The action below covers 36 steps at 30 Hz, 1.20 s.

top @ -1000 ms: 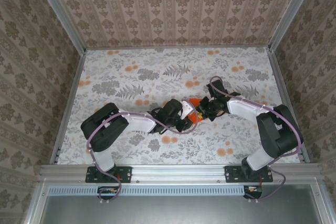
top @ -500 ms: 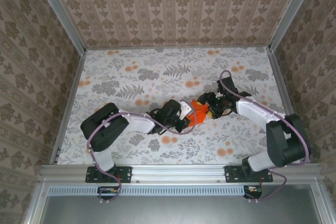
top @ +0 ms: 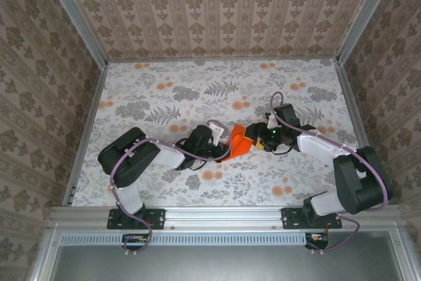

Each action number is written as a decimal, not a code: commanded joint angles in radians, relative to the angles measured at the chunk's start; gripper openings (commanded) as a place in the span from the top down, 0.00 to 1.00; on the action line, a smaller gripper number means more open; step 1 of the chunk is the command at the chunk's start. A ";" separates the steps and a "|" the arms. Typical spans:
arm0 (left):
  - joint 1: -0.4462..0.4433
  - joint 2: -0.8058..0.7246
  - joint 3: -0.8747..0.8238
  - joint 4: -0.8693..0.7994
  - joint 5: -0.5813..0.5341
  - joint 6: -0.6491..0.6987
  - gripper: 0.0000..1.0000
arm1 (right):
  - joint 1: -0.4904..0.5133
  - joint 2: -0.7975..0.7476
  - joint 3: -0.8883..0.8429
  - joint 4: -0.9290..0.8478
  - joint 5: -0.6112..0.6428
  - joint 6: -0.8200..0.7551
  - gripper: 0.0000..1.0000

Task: Fold a paper plane with a square sheet of paper (pick it up from the middle)
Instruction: Fourth fold the wing at the center of the table.

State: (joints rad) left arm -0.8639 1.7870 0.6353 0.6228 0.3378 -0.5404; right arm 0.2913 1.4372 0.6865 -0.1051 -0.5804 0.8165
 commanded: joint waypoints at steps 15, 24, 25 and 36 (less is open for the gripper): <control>-0.003 0.005 0.217 -0.384 0.065 -0.127 0.88 | 0.030 0.171 0.022 0.145 -0.039 0.045 0.44; 0.002 0.023 0.249 -0.430 0.094 -0.143 0.88 | 0.019 0.209 0.030 0.154 -0.051 0.010 0.46; 0.003 0.026 0.249 -0.432 0.096 -0.145 0.88 | 0.017 0.210 0.031 0.157 -0.054 0.009 0.47; 0.020 0.032 0.260 -0.448 0.130 -0.135 0.93 | -0.006 0.161 0.035 0.119 -0.059 -0.091 0.49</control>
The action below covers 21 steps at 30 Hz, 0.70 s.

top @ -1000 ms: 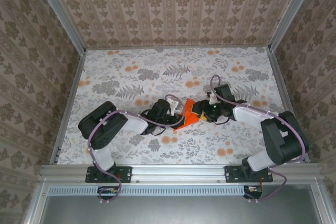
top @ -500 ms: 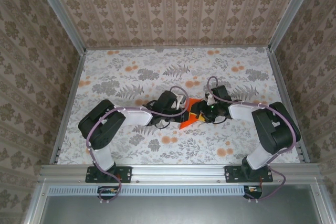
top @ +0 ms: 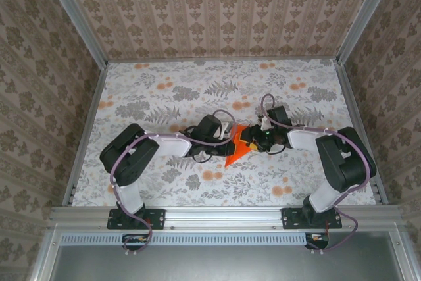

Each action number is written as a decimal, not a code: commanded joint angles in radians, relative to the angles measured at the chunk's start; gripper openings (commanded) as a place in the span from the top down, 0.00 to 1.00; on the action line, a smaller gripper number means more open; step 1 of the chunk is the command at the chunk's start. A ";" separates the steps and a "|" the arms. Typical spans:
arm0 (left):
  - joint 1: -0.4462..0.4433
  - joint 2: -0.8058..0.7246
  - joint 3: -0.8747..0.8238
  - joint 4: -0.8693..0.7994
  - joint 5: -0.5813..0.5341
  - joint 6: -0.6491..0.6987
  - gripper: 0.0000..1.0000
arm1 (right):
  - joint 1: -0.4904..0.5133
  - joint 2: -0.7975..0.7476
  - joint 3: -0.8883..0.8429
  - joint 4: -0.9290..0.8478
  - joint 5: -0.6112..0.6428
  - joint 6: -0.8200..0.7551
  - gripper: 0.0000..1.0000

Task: Fold a paper plane with a square sheet of paper (pick it up from the middle)
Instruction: Fourth fold the wing at the center of the table.

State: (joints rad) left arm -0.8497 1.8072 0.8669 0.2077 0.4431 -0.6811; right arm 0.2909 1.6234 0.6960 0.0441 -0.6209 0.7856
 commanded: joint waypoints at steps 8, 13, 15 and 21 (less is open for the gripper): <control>0.009 0.022 0.081 -0.107 0.053 0.070 0.96 | -0.006 0.018 0.063 -0.054 -0.044 -0.128 0.49; 0.012 0.039 0.097 -0.128 0.081 0.062 0.98 | -0.010 0.028 0.086 -0.074 -0.038 -0.167 0.49; 0.016 0.043 0.104 -0.137 0.089 0.051 0.98 | -0.015 0.037 0.089 -0.078 -0.041 -0.175 0.49; 0.025 0.056 0.096 -0.098 0.132 0.005 0.98 | -0.026 0.043 0.064 -0.041 -0.045 -0.175 0.50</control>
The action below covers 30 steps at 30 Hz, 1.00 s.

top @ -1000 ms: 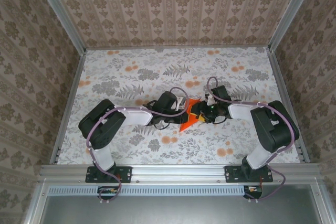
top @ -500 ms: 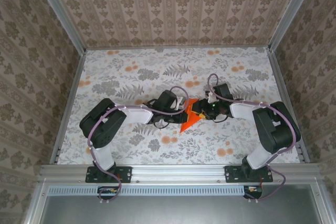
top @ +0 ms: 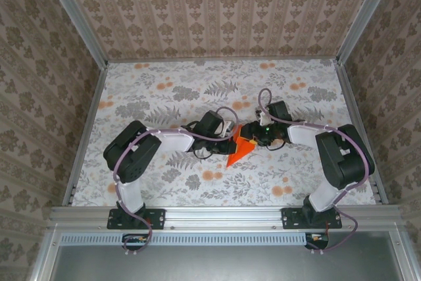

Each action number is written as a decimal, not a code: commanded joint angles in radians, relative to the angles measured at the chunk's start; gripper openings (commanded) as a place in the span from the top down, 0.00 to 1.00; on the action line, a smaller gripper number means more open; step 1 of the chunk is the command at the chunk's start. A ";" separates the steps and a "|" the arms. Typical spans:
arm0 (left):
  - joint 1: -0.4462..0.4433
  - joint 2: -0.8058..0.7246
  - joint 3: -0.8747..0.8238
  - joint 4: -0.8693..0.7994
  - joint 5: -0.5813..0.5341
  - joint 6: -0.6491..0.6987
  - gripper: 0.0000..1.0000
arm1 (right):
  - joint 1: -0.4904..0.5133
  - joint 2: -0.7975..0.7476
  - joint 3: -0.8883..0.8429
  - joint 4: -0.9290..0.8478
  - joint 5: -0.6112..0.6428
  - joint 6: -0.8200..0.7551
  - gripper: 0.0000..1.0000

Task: Fold a paper plane with a square sheet of paper (pick it up from the middle)
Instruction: Fourth fold the wing at the center of the table.

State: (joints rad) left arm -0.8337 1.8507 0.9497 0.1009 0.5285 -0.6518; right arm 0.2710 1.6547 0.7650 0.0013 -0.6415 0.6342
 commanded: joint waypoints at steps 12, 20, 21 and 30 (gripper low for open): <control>0.025 0.017 -0.015 0.084 0.079 -0.063 0.97 | -0.016 0.045 -0.019 0.026 -0.013 -0.018 0.51; 0.027 0.038 -0.007 0.109 0.087 -0.063 0.90 | -0.016 0.102 0.006 -0.015 0.028 0.013 0.51; 0.028 0.041 -0.004 0.110 0.088 -0.061 0.89 | -0.015 0.106 0.008 -0.020 0.033 0.015 0.51; 0.027 0.029 -0.007 0.120 0.074 -0.063 0.77 | -0.016 0.113 0.011 -0.073 0.082 0.016 0.50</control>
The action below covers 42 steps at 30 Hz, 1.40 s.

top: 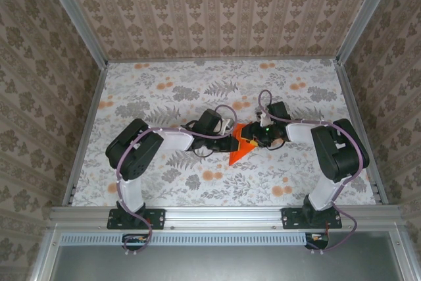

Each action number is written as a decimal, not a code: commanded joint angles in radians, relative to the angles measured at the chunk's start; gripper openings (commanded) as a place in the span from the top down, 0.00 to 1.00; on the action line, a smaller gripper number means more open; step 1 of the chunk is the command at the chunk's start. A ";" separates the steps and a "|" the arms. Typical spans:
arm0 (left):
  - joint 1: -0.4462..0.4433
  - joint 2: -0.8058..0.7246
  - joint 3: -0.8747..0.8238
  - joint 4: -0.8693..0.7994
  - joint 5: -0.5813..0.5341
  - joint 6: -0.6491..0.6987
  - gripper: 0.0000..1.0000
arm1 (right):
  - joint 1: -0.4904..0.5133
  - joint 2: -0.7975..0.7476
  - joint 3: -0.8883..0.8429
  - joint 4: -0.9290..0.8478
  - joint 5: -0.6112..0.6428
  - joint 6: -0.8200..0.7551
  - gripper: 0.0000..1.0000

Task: Fold a paper plane with a square sheet of paper (pick it up from the middle)
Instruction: Fourth fold the wing at the center of the table.

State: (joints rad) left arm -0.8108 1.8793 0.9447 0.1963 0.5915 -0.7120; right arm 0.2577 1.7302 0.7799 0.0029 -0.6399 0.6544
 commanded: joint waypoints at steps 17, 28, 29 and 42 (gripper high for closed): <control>-0.014 -0.202 -0.081 -0.062 -0.175 0.031 0.68 | -0.001 0.041 0.010 -0.162 0.152 -0.004 0.47; -0.089 -0.152 -0.012 -0.043 -0.163 0.064 0.71 | 0.004 0.067 0.025 -0.217 0.204 0.010 0.46; -0.090 -0.143 -0.007 -0.041 -0.156 0.063 0.71 | 0.005 0.069 0.027 -0.219 0.205 0.011 0.46; -0.083 -0.066 0.035 -0.091 -0.178 0.056 0.79 | 0.008 0.090 0.036 -0.243 0.225 0.009 0.44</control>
State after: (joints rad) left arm -0.8959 1.8004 0.9565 0.1368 0.4210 -0.6739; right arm 0.2665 1.7454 0.8497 -0.1246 -0.5648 0.6651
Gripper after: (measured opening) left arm 0.217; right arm 0.554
